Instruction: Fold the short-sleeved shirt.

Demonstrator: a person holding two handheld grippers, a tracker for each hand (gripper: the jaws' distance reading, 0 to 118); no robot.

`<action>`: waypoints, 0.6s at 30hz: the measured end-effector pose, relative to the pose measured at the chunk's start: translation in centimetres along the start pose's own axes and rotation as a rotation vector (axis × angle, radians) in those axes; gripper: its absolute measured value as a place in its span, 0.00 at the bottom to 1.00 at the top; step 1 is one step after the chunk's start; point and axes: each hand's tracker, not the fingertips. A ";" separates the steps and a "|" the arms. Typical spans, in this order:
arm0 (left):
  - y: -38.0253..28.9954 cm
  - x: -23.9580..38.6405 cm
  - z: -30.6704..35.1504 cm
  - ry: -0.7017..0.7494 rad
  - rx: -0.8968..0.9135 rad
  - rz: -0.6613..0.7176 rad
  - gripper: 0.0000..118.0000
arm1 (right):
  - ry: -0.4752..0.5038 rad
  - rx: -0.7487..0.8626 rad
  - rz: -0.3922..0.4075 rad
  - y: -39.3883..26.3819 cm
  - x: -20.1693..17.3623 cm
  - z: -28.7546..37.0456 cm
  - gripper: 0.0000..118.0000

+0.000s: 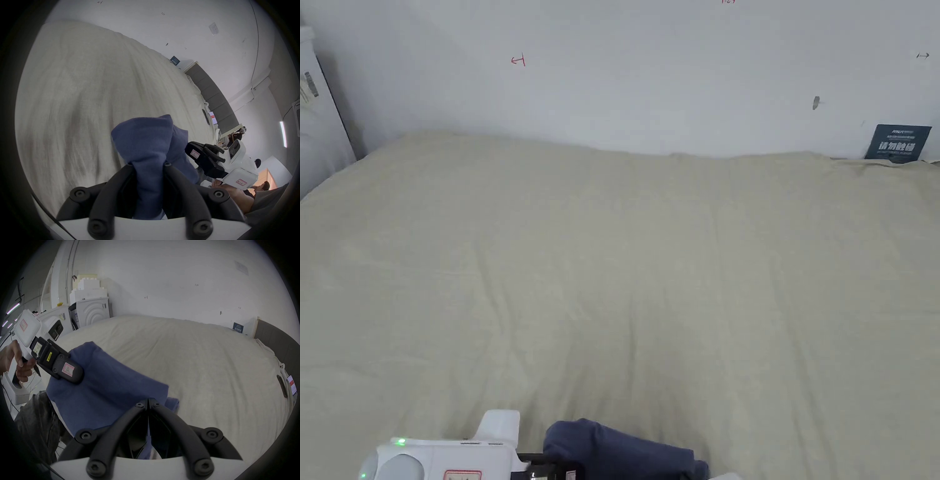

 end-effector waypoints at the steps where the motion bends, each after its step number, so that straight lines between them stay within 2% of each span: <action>1: 0.1 0.2 0.4 -0.007 0.006 0.000 0.13 | -0.011 0.020 0.003 0.3 0.2 0.3 0.01; 9: 3.1 1.2 5.7 -0.040 0.093 -0.024 0.13 | -0.060 0.097 0.008 2.7 2.1 1.9 0.01; 12: 4.7 -0.2 8.4 0.001 0.137 -0.057 0.13 | -0.084 0.131 0.009 3.5 2.8 2.3 0.01; 18: 7.4 -4.0 13.4 0.141 0.171 -0.018 0.13 | -0.131 0.153 -0.015 5.0 4.6 2.3 0.01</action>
